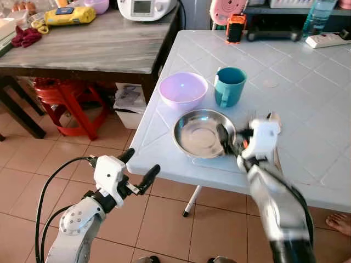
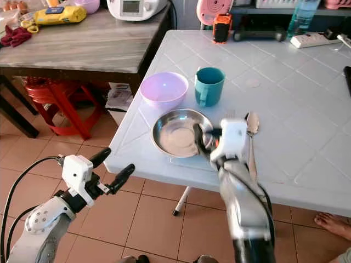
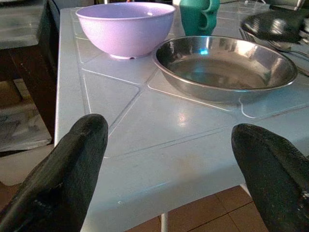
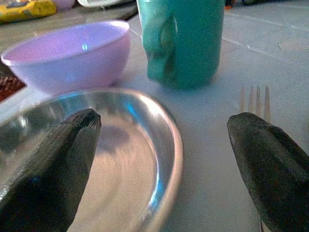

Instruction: Setting the table

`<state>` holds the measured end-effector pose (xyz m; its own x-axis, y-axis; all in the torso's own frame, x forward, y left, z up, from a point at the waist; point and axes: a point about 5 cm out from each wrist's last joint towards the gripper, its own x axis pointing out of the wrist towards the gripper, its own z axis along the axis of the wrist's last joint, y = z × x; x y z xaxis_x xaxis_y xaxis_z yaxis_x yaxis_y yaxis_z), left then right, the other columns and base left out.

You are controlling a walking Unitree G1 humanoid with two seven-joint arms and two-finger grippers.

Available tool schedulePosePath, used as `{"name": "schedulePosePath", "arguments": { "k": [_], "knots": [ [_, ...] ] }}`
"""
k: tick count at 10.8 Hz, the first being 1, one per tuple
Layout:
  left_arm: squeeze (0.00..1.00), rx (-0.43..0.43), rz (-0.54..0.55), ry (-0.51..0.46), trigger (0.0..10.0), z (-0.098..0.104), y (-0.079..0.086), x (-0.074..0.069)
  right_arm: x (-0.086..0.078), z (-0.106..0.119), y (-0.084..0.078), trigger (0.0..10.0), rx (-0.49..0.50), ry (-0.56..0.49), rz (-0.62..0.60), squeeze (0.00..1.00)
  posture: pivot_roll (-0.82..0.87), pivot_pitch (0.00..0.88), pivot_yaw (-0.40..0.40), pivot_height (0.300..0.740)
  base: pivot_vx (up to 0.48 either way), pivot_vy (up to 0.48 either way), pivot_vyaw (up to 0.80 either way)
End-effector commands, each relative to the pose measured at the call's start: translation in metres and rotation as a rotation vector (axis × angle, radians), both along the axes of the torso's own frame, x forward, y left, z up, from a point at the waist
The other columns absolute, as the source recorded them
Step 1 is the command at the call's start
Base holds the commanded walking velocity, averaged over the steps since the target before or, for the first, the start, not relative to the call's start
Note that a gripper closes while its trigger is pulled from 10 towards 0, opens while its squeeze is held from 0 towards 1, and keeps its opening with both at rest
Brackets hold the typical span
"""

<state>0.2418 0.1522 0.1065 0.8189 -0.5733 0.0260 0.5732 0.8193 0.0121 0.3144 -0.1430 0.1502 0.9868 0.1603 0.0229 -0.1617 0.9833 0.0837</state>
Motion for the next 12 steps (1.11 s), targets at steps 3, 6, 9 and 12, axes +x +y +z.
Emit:
{"name": "schedulePosePath", "arguments": {
  "k": [3,6,9,12],
  "knots": [
    [0.0,0.016,-0.026,-0.008,10.0,0.001,-0.001,-0.002,0.008,-0.005,0.013,10.0,0.037,0.066,0.037,0.0,0.0,0.157,0.09,0.74,0.0,0.0,0.0],
    [0.0,0.028,-0.048,-0.038,10.0,0.005,-0.003,-0.003,0.011,-0.015,0.021,10.0,0.049,0.16,0.055,0.0,0.0,0.154,0.08,0.74,0.0,0.0,0.0],
    [0.0,0.021,-0.042,-0.038,10.0,0.004,-0.005,-0.004,0.01,-0.002,0.018,10.0,0.07,0.13,0.042,0.0,0.0,0.154,0.081,0.74,0.0,0.0,0.0],
    [0.0,0.025,-0.044,-0.036,10.0,0.004,-0.008,-0.006,0.005,-0.001,0.017,10.0,0.073,0.143,0.029,0.0,-0.01,0.156,0.08,0.74,0.0,0.0,0.0]
  ]
}}
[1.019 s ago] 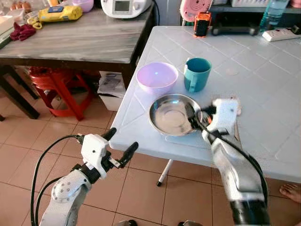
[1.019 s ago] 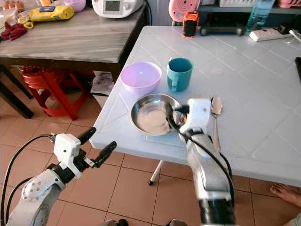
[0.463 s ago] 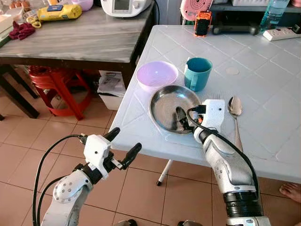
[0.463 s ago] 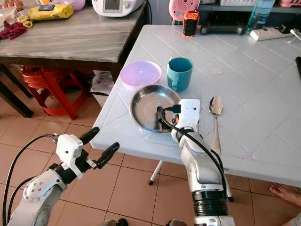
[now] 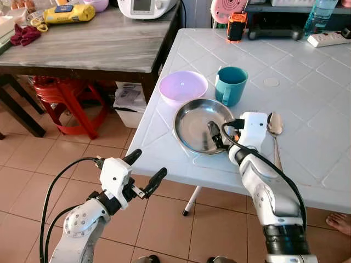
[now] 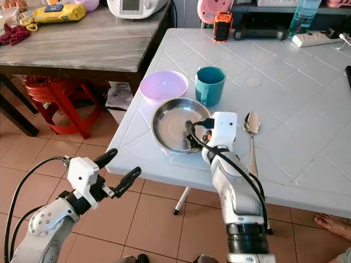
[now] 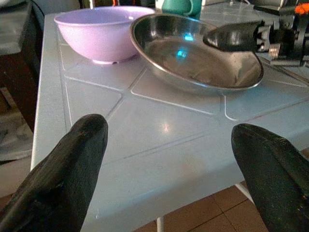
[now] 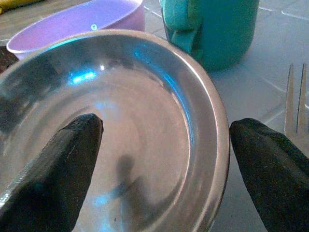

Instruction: Setting the table

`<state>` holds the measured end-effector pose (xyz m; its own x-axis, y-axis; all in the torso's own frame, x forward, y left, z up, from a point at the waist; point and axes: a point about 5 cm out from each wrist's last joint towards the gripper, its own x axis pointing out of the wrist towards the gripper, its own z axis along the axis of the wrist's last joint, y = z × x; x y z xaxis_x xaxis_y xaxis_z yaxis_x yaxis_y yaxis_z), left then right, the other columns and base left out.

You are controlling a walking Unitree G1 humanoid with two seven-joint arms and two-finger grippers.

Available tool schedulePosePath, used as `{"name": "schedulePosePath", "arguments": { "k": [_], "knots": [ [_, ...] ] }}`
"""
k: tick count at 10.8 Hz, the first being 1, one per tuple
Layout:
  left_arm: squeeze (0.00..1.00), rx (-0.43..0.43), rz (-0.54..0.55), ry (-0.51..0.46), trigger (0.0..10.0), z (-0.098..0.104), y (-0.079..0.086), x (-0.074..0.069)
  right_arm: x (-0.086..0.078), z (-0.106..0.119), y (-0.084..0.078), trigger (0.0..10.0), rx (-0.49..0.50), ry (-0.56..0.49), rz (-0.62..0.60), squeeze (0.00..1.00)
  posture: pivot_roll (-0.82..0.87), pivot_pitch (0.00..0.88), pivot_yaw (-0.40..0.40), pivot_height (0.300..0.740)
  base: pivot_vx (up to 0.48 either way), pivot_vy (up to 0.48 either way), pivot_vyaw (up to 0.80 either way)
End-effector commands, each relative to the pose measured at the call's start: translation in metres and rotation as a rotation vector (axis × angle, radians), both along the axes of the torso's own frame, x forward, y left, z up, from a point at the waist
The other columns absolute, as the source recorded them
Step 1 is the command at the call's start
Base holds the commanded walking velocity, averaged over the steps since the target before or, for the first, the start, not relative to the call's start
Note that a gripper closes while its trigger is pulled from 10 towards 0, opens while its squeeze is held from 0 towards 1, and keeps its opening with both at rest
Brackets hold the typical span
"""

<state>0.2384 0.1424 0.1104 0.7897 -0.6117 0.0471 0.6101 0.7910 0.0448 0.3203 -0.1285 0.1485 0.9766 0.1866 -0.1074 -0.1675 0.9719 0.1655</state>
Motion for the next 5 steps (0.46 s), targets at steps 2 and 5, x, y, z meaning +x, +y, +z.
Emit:
{"name": "schedulePosePath", "arguments": {
  "k": [2,5],
  "knots": [
    [0.0,0.013,0.008,0.0,10.0,0.0,0.001,-0.001,-0.004,-0.007,0.001,0.0,0.004,0.039,-0.005,0.0,-0.02,0.157,0.08,0.74,0.0,0.0,0.0],
    [0.0,0.016,0.012,0.006,10.0,-0.002,0.0,-0.001,-0.003,-0.02,-0.007,0.0,0.034,0.117,-0.039,0.0,-0.01,0.158,0.075,0.74,0.0,0.0,0.0]
  ]
}}
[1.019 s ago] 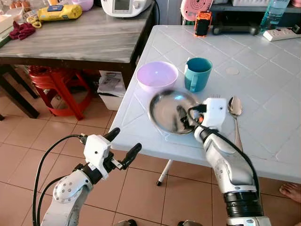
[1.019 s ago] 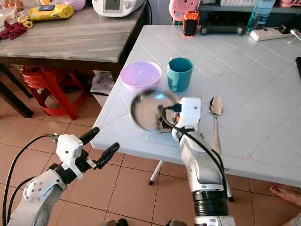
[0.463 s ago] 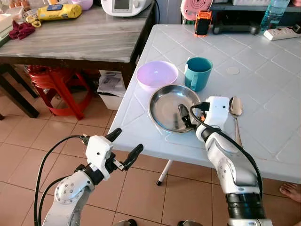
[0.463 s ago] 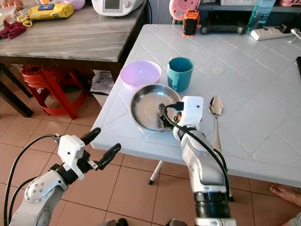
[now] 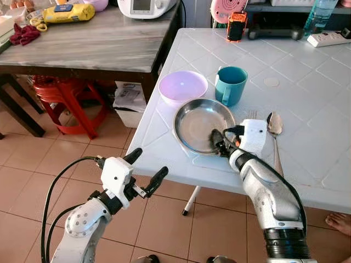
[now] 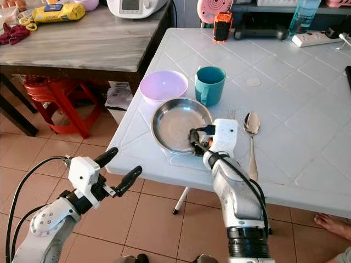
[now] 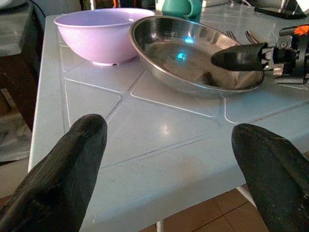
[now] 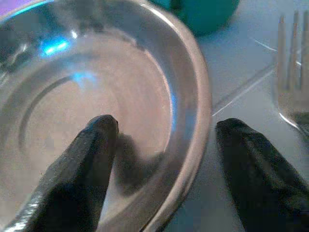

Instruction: Setting the table

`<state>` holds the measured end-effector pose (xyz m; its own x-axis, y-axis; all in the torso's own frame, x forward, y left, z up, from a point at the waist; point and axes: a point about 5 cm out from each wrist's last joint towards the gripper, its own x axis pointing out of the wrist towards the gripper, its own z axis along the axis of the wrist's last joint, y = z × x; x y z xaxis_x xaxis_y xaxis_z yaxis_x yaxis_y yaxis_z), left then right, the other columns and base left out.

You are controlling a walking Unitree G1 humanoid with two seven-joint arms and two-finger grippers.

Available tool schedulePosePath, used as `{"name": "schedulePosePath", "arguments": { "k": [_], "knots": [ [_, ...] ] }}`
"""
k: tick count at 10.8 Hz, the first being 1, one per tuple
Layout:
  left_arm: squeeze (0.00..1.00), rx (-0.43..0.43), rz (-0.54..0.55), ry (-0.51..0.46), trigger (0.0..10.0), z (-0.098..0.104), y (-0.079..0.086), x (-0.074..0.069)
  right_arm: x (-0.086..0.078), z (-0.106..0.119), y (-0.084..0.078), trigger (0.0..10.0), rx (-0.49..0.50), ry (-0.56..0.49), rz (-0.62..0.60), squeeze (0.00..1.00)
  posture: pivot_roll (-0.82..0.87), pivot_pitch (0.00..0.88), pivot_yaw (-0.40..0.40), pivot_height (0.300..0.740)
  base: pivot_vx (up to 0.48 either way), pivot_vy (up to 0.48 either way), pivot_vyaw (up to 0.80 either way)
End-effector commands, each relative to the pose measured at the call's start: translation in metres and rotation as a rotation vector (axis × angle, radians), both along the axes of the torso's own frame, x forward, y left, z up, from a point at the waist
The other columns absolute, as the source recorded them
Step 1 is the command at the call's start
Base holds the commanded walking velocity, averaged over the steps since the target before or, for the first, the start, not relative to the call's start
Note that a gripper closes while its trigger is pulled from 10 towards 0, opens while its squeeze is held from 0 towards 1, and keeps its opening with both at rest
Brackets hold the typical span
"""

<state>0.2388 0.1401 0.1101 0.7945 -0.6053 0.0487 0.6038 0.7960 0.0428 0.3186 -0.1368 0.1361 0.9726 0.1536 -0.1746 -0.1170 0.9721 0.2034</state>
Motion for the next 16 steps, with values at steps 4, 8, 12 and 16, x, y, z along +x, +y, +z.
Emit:
{"name": "schedulePosePath", "arguments": {
  "k": [4,8,12,16],
  "knots": [
    [0.0,0.022,0.016,0.008,10.0,-0.003,0.005,0.0,0.001,-0.011,-0.002,0.0,0.016,0.078,0.011,0.0,-0.01,0.154,0.071,0.74,0.0,0.0,0.0],
    [0.0,0.029,0.017,0.009,10.0,-0.006,0.005,0.001,0.009,-0.007,-0.011,0.0,-0.064,0.046,0.009,0.0,-0.01,0.147,0.073,0.74,0.0,0.0,0.0],
    [0.0,0.039,0.023,0.01,10.0,-0.01,0.006,0.0,0.011,-0.011,-0.005,0.0,-0.036,0.059,0.038,0.0,0.0,0.144,0.069,0.74,0.0,0.0,0.0],
    [0.0,0.041,0.022,0.004,10.0,-0.01,0.006,0.0,0.001,-0.013,-0.002,0.0,0.014,0.098,0.057,0.0,-0.01,0.141,0.072,0.74,0.0,0.0,0.0]
  ]
}}
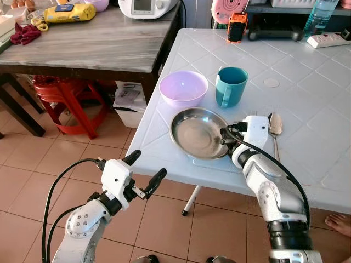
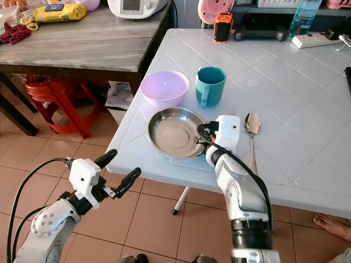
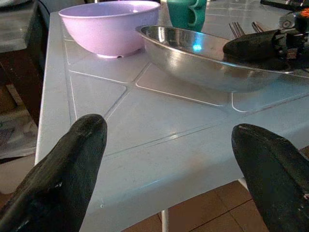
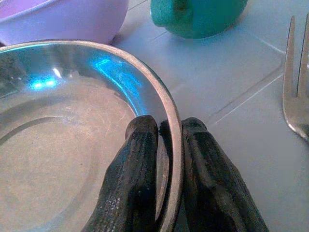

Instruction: Setting the table

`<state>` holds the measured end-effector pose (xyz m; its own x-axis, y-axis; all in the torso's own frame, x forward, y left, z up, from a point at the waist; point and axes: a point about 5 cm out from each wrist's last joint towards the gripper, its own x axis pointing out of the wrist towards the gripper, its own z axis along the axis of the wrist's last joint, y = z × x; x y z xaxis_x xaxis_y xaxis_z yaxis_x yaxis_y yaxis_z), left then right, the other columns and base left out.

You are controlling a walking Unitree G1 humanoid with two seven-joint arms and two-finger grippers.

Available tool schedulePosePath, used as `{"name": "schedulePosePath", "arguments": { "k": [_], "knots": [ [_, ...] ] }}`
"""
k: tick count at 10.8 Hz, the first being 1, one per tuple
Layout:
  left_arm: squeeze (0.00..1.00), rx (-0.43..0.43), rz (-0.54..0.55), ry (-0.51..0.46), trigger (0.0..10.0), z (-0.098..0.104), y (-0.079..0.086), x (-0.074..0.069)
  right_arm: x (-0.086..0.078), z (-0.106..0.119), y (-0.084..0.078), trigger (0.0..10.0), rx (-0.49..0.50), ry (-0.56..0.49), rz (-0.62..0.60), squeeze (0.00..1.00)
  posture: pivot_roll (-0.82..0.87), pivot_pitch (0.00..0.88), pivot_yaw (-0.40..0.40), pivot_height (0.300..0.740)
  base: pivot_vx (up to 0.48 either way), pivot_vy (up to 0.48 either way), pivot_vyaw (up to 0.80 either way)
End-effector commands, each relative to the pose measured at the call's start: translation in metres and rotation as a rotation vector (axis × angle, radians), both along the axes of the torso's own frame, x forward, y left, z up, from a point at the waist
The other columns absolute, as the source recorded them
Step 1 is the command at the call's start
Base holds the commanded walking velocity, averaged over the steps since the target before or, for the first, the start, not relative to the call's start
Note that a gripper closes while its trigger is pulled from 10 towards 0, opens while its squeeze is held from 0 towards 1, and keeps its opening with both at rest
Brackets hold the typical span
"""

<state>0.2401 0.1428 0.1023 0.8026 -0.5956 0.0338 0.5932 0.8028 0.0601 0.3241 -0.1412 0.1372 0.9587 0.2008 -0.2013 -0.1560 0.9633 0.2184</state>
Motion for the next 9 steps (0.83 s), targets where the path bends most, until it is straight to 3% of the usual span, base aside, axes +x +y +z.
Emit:
{"name": "schedulePosePath", "arguments": {
  "k": [1,3,4,6,7,9],
  "knots": [
    [0.0,0.018,0.006,0.0,10.0,-0.002,0.003,-0.001,-0.006,-0.015,0.002,0.7,0.007,0.077,0.012,0.0,-0.01,0.141,0.072,0.74,0.0,0.0,0.0],
    [0.0,0.016,-0.015,-0.012,10.0,0.003,0.001,-0.001,-0.01,-0.013,0.003,2.0,0.013,0.097,0.023,0.0,-0.01,0.142,0.072,0.74,0.0,0.0,0.0],
    [0.0,0.023,-0.012,-0.028,10.0,0.008,0.002,0.002,-0.011,-0.013,0.005,10.0,-0.004,0.131,0.034,0.0,-0.01,0.141,0.072,0.74,0.0,0.0,0.0],
    [0.0,0.021,-0.007,-0.031,10.0,0.009,0.002,0.003,-0.01,-0.014,0.004,10.0,-0.026,0.152,0.008,0.0,-0.01,0.137,0.07,0.74,0.0,0.0,0.0],
    [0.0,0.018,-0.007,-0.029,10.0,0.008,0.001,0.002,-0.01,-0.012,0.002,10.0,-0.012,0.166,-0.004,1.0,-0.01,0.135,0.069,0.74,0.0,0.0,0.0],
    [0.0,0.017,-0.007,-0.027,10.0,0.009,-0.001,0.002,-0.01,-0.012,0.001,10.0,-0.035,0.176,-0.01,1.0,-0.01,0.133,0.068,0.74,0.0,0.0,0.0]
  ]
}}
